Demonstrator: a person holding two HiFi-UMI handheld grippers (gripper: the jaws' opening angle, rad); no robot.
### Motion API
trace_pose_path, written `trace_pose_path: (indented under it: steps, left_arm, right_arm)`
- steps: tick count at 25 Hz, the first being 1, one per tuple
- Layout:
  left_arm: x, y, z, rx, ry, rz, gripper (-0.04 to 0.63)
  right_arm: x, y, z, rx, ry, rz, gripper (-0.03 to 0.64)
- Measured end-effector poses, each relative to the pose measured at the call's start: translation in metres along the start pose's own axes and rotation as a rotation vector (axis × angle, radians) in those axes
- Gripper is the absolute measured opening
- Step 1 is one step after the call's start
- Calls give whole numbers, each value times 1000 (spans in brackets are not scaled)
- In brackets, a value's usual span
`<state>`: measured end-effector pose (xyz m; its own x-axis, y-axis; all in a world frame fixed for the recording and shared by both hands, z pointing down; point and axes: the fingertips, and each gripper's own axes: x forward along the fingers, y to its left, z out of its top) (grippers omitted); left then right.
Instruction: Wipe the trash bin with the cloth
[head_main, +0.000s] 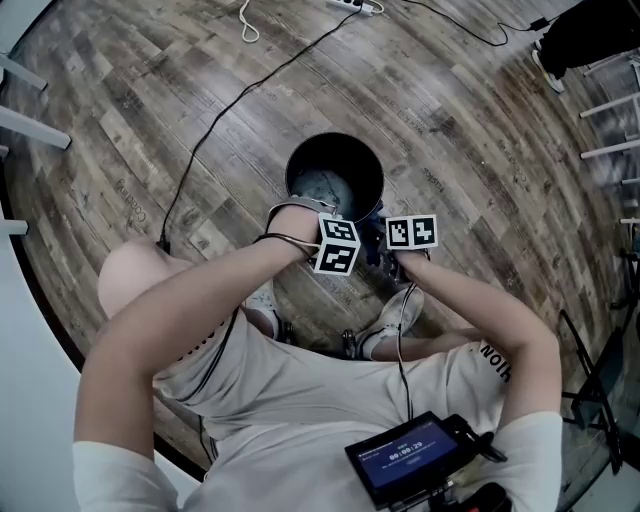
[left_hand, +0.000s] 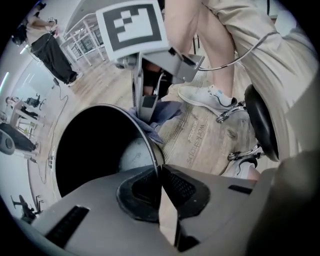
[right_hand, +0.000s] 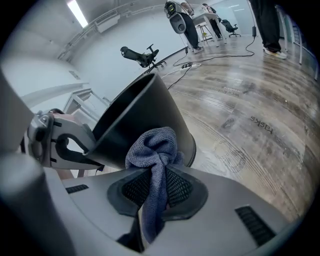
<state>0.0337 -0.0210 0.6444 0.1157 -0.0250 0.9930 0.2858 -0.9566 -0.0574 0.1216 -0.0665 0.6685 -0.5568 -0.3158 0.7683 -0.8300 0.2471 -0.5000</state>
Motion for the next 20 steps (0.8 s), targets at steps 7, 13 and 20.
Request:
trace_pose_path:
  steps: [7,13,20]
  left_arm:
    - [1,3,3,-7,-17,-4,26]
    - [1,5,5,-23,-26,-14,26]
    - [-1,9,6,-14,-40,15,28]
  right_arm:
    - [48,-44,-16,0,33,-47,61]
    - [93,-73,-38,14,51,-85,60]
    - [118,-89,-49,48,45,-117,60]
